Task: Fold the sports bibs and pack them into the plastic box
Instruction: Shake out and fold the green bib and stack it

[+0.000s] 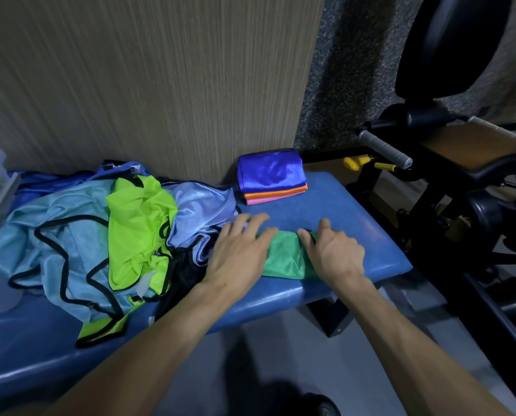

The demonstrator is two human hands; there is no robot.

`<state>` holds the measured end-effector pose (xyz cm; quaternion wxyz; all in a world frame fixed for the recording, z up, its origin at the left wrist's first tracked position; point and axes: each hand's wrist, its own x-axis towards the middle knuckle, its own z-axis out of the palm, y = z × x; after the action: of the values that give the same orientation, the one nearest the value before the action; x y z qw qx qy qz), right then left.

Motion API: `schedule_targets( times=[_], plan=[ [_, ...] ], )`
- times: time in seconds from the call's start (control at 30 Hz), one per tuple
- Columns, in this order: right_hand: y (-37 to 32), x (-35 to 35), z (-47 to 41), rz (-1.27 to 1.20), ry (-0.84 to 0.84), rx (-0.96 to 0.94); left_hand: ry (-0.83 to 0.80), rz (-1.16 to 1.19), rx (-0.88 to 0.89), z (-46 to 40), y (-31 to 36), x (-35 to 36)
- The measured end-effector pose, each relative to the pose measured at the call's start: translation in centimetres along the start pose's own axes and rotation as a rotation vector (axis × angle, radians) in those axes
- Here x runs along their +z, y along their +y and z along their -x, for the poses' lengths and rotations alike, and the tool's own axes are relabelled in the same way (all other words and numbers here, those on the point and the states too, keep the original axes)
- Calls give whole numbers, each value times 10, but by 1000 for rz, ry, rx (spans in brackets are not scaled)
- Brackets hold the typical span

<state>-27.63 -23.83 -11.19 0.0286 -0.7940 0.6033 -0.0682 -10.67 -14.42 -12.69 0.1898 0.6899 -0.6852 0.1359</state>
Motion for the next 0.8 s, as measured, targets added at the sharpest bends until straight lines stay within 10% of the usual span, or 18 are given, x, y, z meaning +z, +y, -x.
schedule_targets(
  times=[0.23,0.8],
  plan=[
    [3,4,1,-61,-6,-54,-392,26,96,13,-8,6],
    [6,-10,-29,-454,-195,71,-405,152,18,12,-8,-1]
  ],
)
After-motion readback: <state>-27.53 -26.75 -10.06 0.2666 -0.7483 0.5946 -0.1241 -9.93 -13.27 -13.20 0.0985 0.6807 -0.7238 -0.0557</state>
